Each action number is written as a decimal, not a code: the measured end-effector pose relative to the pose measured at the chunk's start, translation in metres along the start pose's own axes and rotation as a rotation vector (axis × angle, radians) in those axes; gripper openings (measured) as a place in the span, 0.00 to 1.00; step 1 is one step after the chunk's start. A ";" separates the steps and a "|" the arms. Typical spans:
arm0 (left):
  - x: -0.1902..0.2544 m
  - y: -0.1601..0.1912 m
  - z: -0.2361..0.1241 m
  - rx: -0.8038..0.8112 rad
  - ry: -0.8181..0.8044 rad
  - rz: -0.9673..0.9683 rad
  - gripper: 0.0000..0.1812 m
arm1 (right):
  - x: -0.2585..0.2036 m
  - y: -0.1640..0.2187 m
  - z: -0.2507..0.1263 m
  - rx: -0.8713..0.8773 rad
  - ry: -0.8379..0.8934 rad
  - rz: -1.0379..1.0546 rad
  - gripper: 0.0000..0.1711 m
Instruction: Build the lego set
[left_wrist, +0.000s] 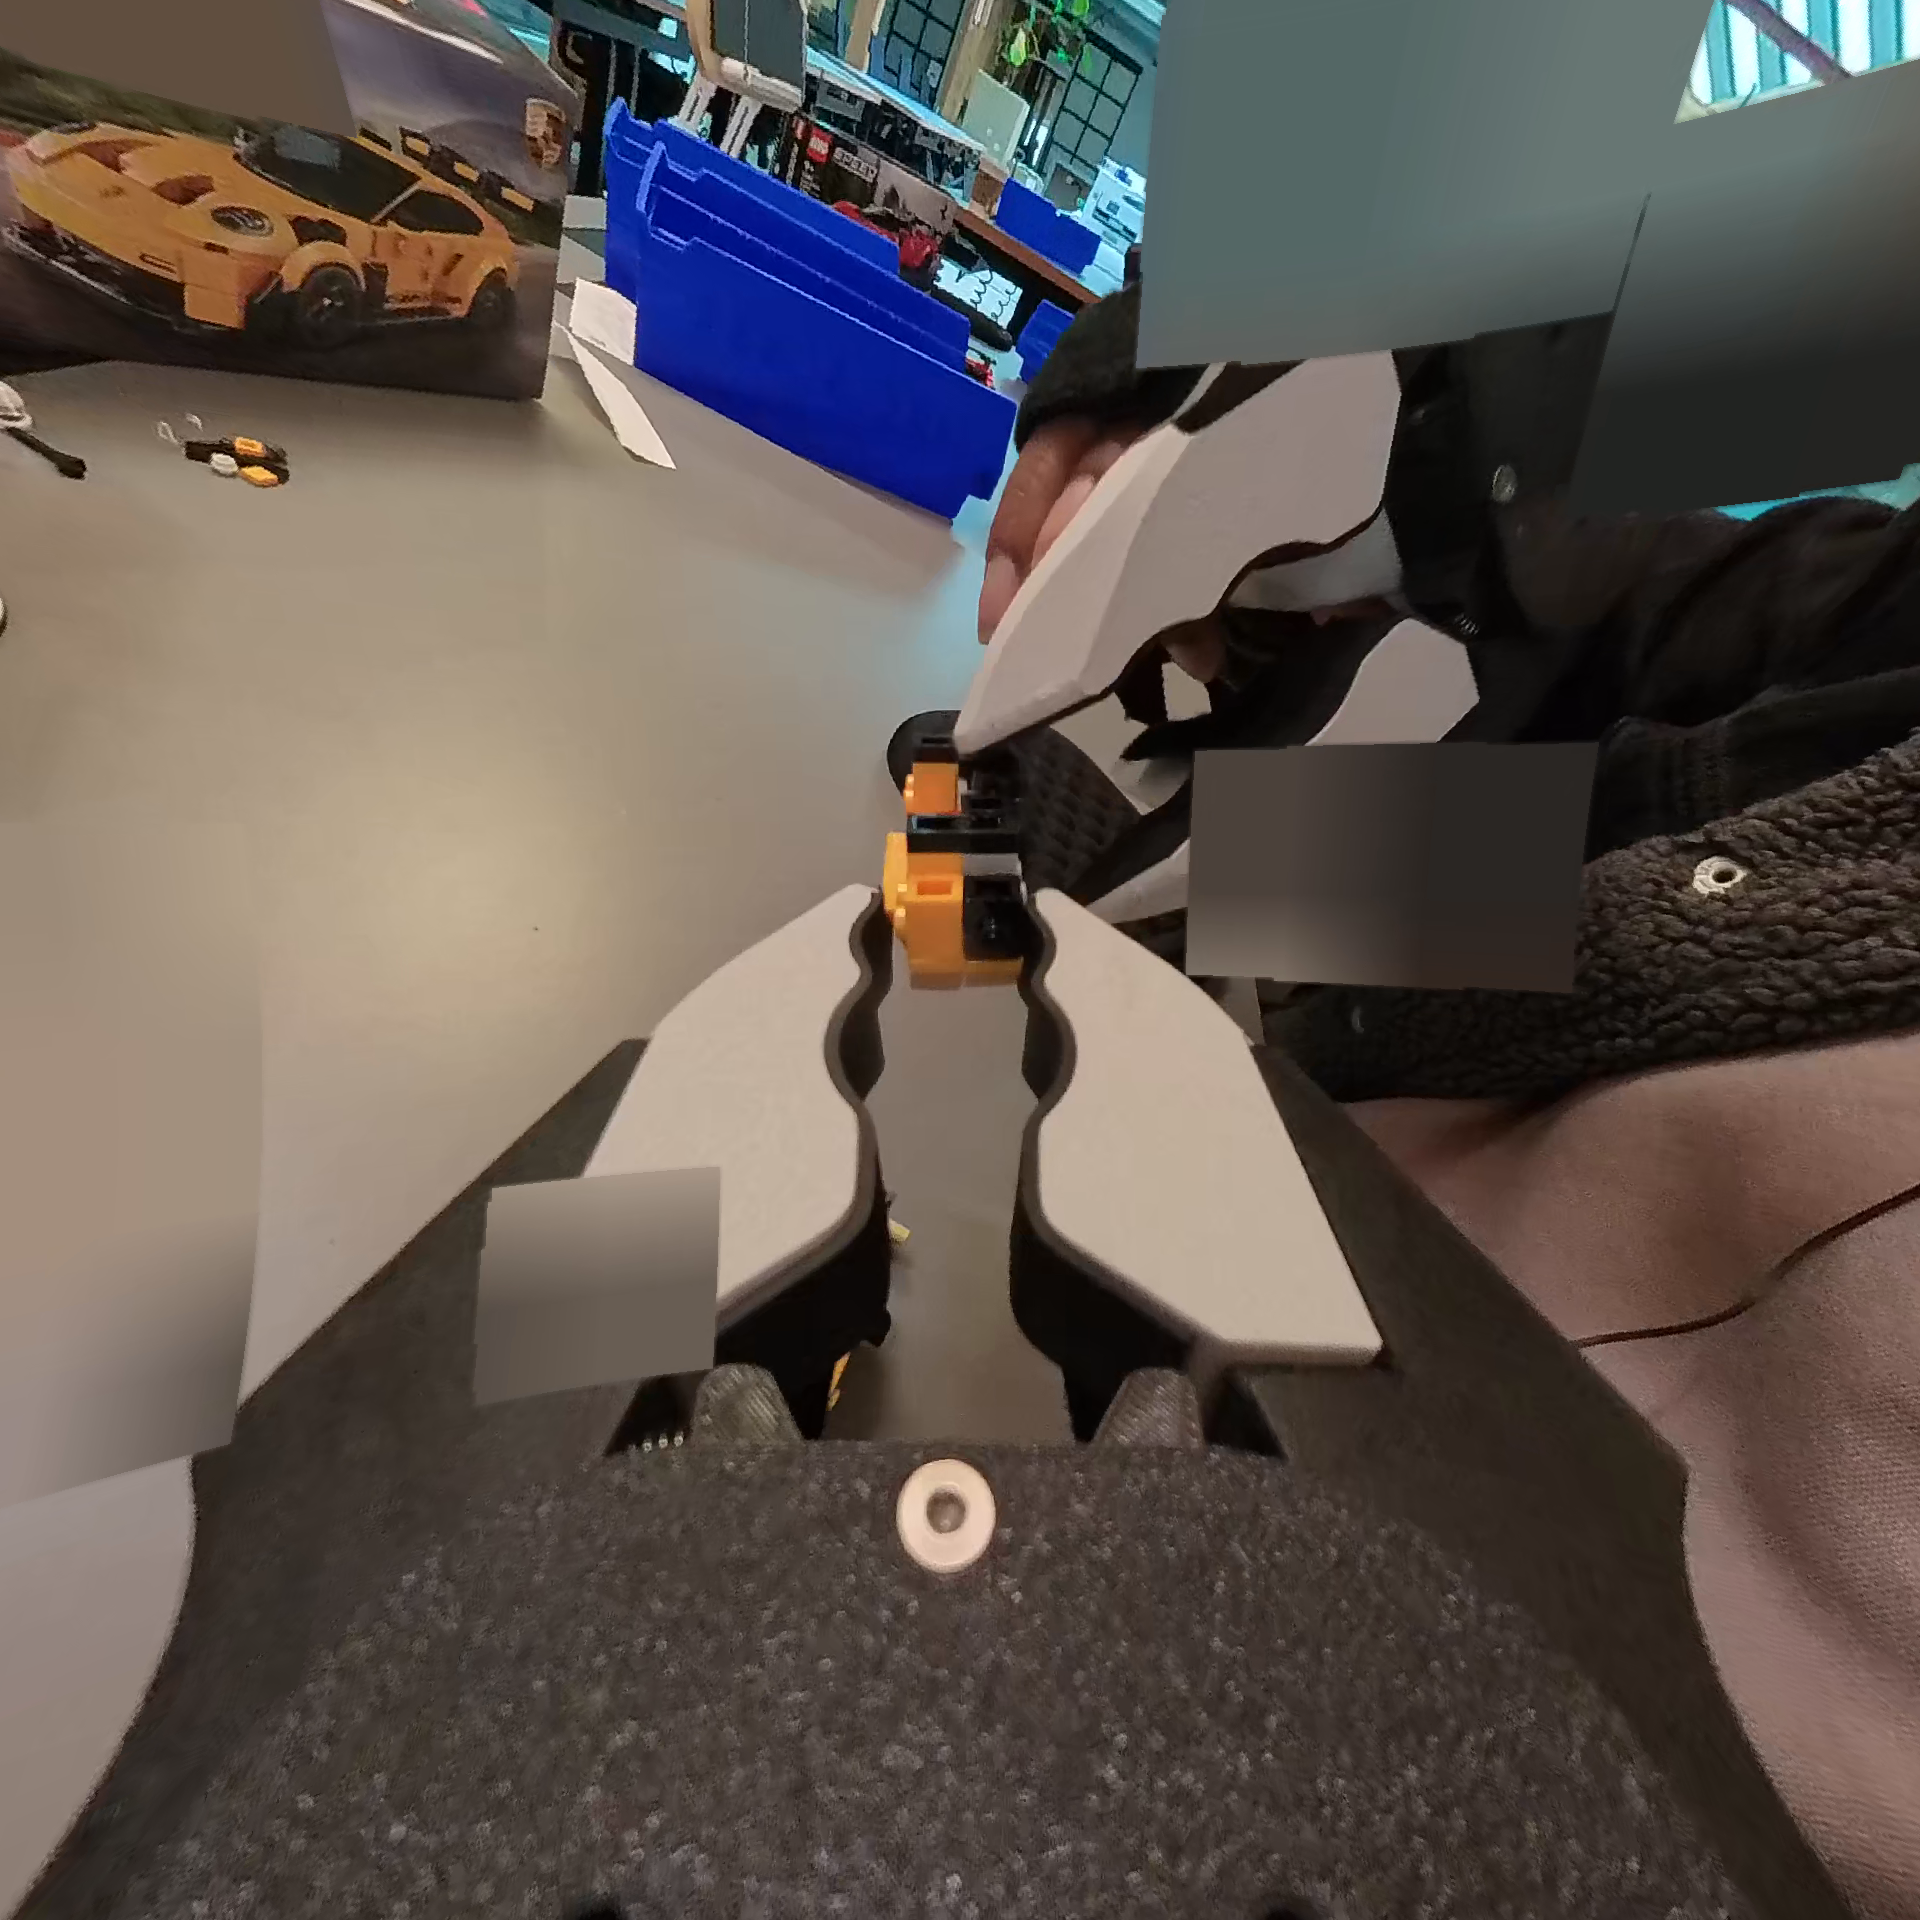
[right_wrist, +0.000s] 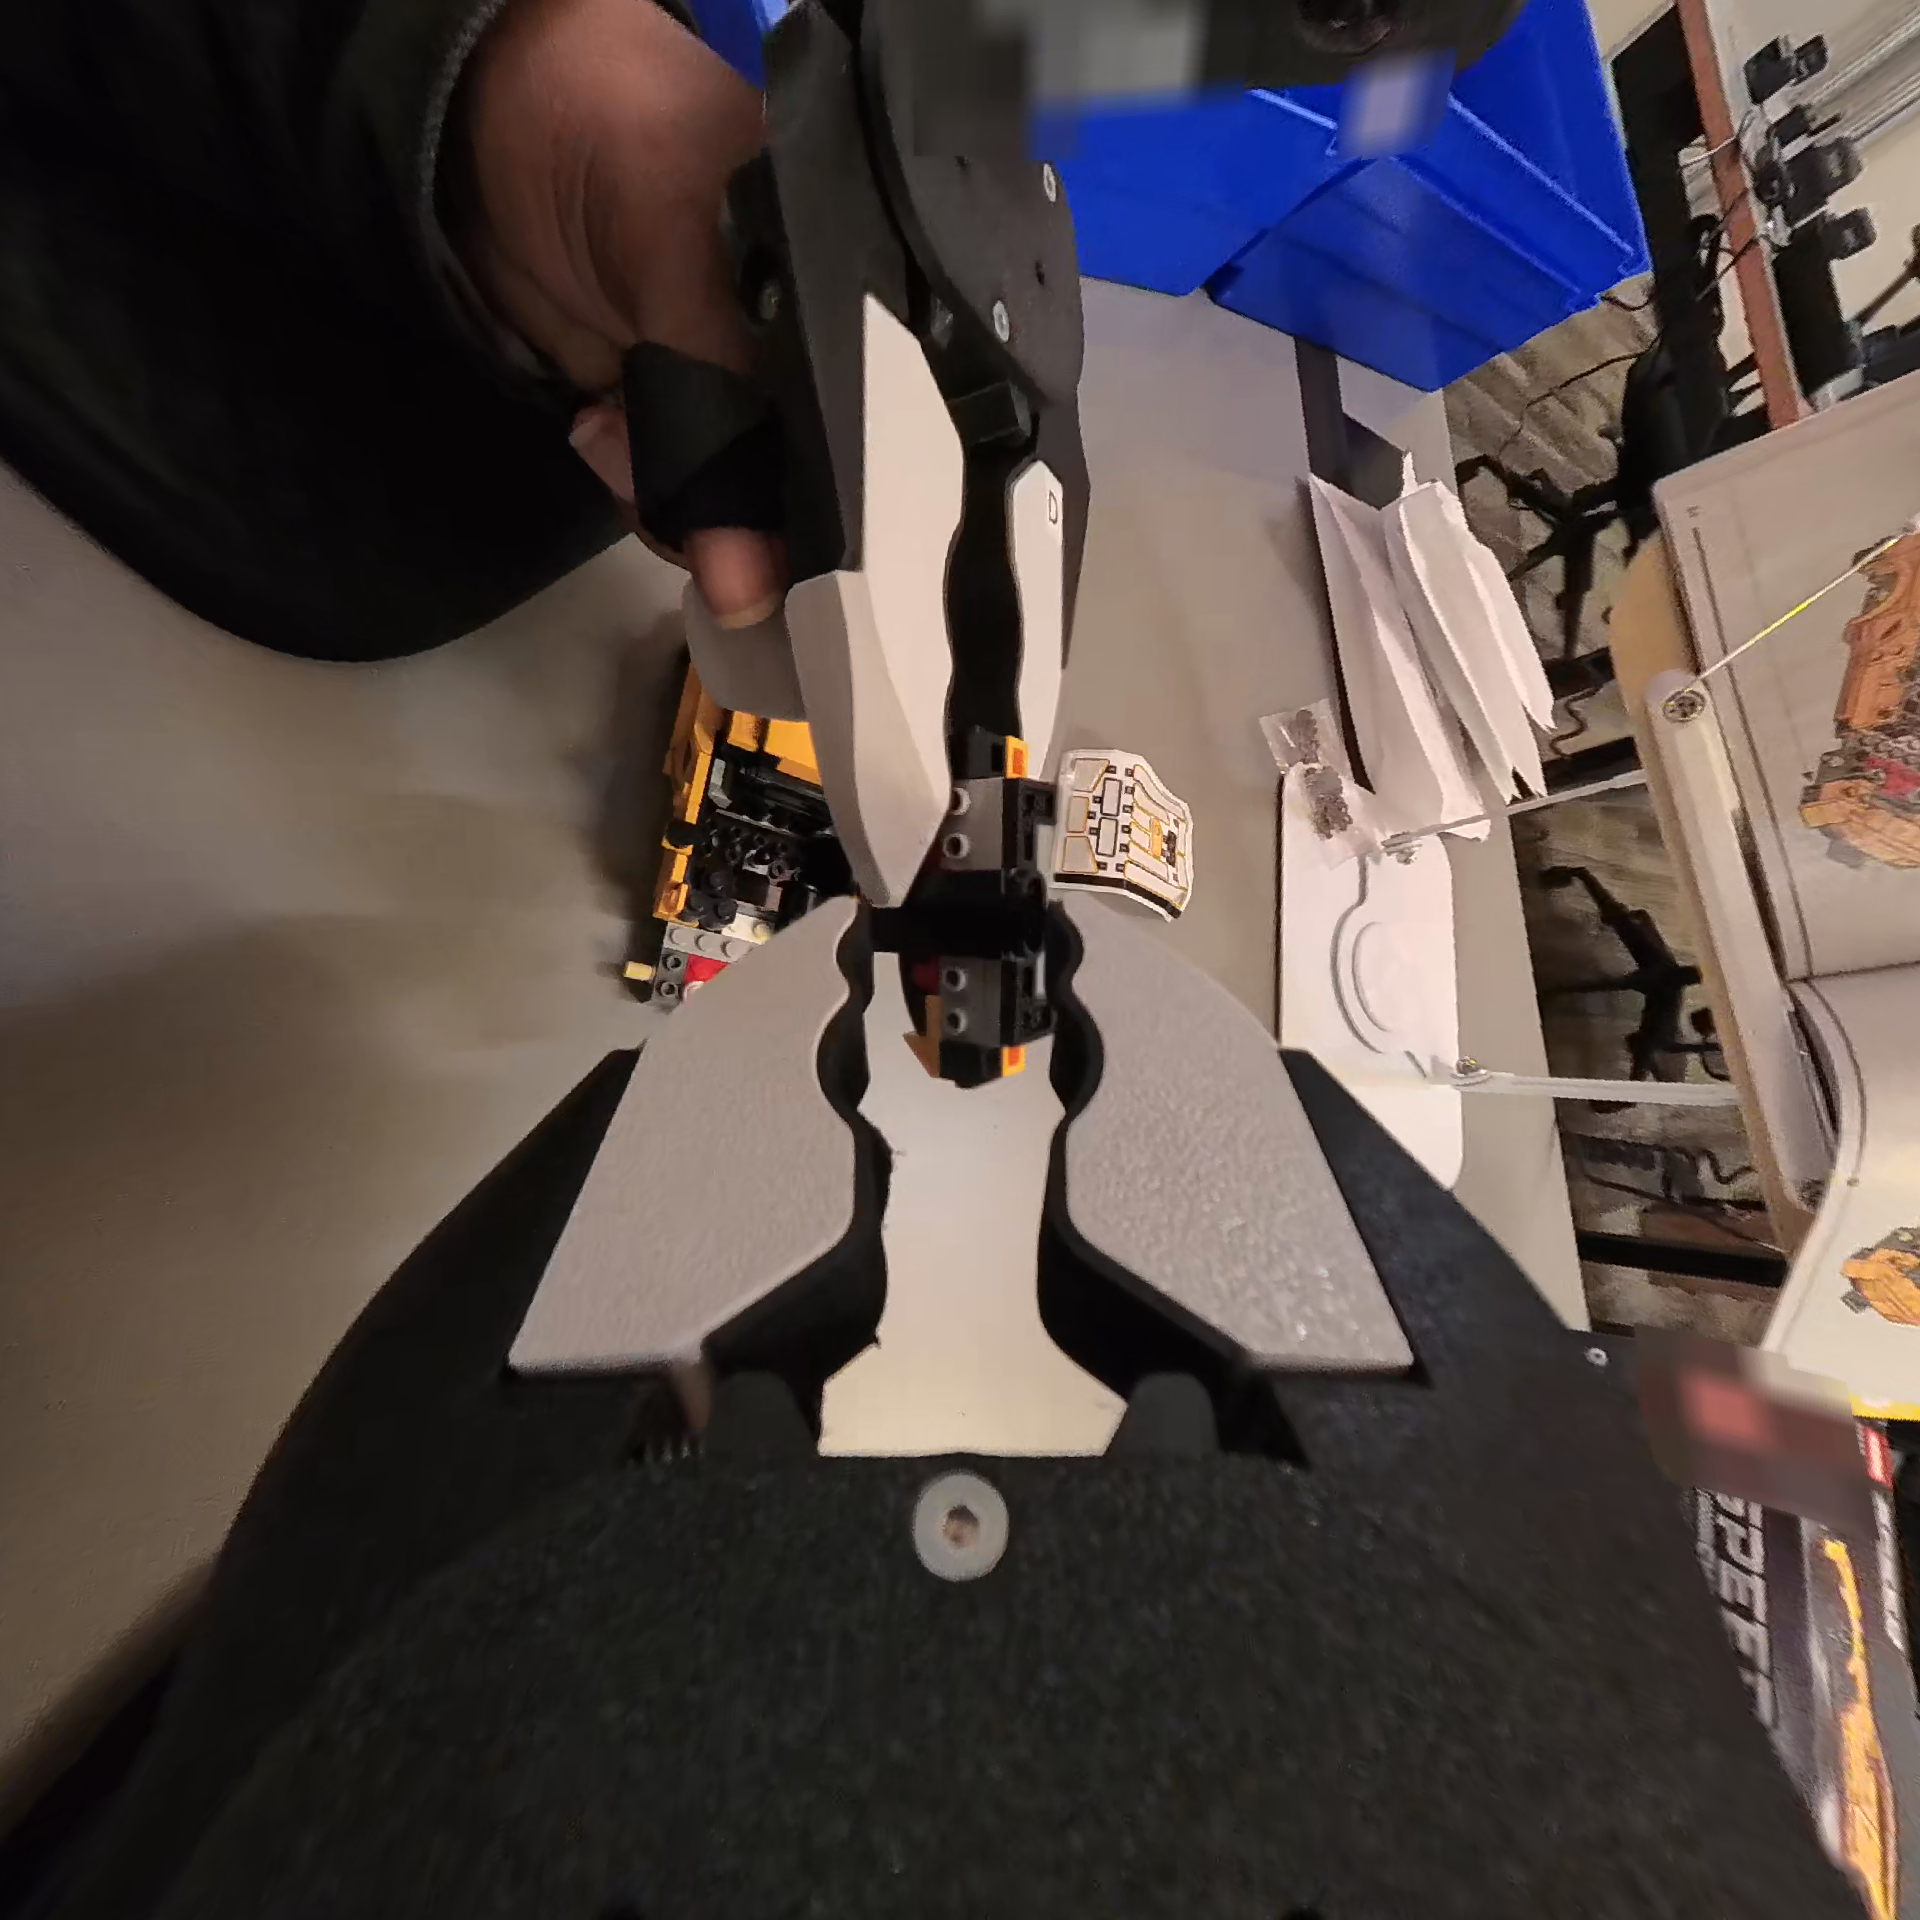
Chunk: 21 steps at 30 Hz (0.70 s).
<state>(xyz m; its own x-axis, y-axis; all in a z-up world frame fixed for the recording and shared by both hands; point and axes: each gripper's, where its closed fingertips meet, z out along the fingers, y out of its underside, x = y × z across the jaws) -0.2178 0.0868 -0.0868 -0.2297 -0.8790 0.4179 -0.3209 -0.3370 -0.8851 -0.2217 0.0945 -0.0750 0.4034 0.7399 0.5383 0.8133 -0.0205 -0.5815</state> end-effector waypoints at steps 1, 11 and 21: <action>0.000 0.000 0.000 -0.002 -0.001 0.006 0.13 | 0.000 -0.001 -0.001 0.008 -0.010 0.011 0.18; 0.003 0.001 0.001 -0.011 -0.003 0.047 0.13 | -0.004 -0.002 -0.001 0.014 -0.105 0.059 0.18; 0.007 -0.002 0.001 -0.003 -0.011 0.130 0.13 | 0.001 -0.007 -0.007 0.030 -0.102 0.054 0.18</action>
<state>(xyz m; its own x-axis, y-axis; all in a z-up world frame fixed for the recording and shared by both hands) -0.2183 0.0808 -0.0825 -0.2595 -0.9190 0.2969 -0.2918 -0.2185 -0.9312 -0.2238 0.0902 -0.0665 0.4002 0.8029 0.4417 0.7779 -0.0428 -0.6269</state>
